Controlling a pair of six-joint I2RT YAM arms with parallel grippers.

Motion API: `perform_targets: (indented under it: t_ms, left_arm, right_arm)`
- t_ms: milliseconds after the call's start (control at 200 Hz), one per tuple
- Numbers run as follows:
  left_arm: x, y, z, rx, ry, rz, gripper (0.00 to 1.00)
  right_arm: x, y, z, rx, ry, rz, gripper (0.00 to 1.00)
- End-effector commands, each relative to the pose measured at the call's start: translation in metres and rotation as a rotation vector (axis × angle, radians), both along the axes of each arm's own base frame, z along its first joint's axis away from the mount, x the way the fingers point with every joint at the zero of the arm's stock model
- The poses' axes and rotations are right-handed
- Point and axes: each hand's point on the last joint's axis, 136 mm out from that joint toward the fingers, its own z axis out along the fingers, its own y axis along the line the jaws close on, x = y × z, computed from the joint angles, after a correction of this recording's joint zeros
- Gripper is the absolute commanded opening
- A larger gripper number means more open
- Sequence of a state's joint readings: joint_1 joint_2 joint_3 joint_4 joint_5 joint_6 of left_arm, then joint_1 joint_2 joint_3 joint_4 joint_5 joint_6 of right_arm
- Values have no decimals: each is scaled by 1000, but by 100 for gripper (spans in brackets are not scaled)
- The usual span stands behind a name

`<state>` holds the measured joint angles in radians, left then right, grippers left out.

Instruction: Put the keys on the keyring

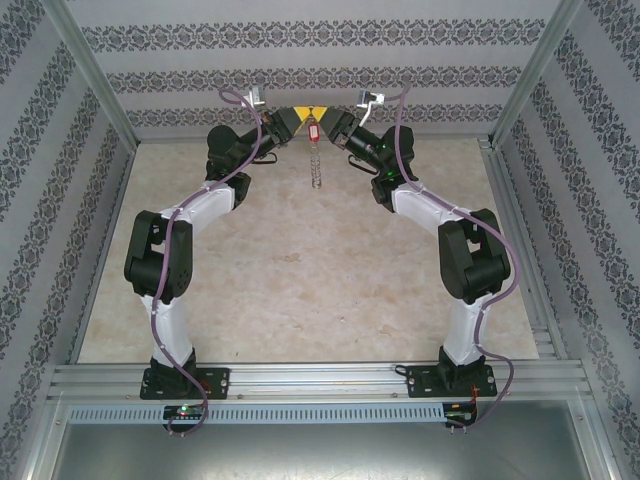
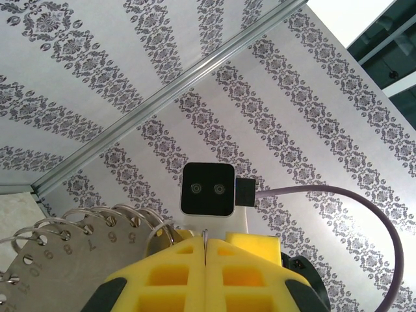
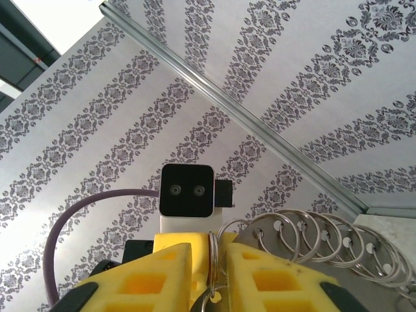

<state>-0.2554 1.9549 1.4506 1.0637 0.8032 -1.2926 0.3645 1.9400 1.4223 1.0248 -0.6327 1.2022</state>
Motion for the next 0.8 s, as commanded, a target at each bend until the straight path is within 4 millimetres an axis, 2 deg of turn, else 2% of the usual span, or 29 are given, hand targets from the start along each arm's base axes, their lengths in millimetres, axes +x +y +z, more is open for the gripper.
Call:
perform_targets:
  t_ms: [0,240,450,590,794]
  left_arm:
    - [-14,-2,28,-42,-98,-10,0]
    - [-14,-5,28,-40,-100,-17,0]
    - [-14,-8,26,-14,-99,-28,0]
    - [-14,-8,23,37,-99,-23,22]
    - [-12,-5,18,87,-94,-13,34]
  right_arm:
    - [-5,3,17,21,-61,12,18]
    - [-4,4,13,12,-52,16,0]
    - [0,0,8,-6,-38,6,0]
    - [3,-8,5,-19,-29,0,0]
    - [6,-15,0,-37,-20,4,0]
